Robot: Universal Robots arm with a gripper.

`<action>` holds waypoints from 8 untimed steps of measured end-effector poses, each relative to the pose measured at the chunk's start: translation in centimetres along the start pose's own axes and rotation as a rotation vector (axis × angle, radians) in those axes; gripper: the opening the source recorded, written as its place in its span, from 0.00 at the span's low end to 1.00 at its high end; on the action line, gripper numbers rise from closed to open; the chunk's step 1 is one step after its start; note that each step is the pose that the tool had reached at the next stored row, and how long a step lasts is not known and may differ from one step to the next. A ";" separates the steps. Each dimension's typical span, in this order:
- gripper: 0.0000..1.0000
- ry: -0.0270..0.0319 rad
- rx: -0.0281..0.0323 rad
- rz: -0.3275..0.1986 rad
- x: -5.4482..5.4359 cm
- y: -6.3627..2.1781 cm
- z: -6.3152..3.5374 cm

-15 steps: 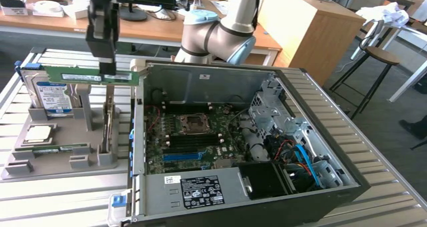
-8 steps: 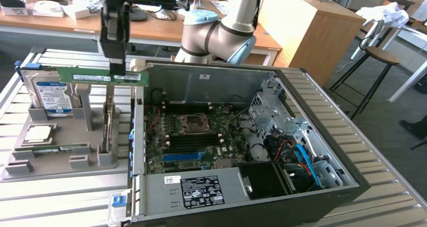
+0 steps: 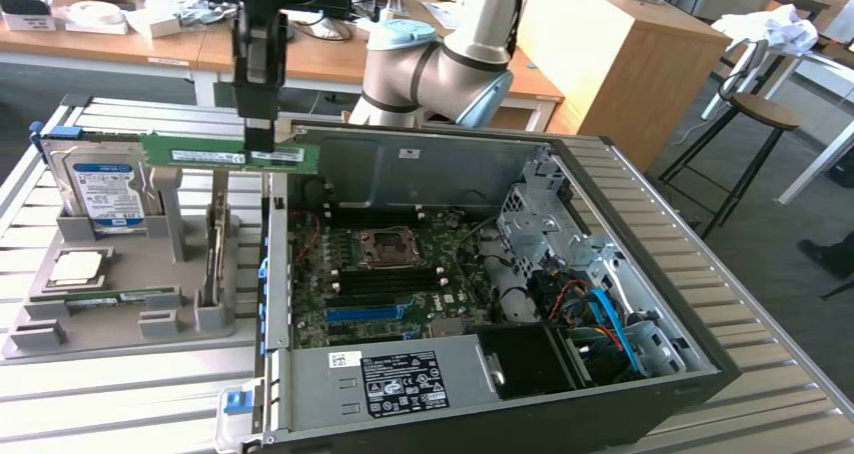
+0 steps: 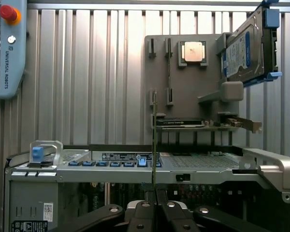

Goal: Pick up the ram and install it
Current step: 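Pick up the ram and move it above insertion slot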

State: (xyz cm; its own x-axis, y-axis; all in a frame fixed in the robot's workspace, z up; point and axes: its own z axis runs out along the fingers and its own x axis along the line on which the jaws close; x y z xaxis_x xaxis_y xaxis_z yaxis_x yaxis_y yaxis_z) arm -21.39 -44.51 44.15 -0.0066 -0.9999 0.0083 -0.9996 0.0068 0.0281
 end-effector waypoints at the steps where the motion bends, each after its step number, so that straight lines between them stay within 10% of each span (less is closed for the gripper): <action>1: 0.11 0.0000 0.0000 0.000 0.0 -0.22 -0.01; 8: 0.11 0.0000 0.0001 0.000 0.0 -1.88 -0.05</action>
State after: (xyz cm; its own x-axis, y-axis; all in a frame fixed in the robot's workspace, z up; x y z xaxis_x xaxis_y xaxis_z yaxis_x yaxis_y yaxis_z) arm -19.52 -44.51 44.15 -0.0062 -0.9999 0.0083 -0.9996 0.0064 0.0280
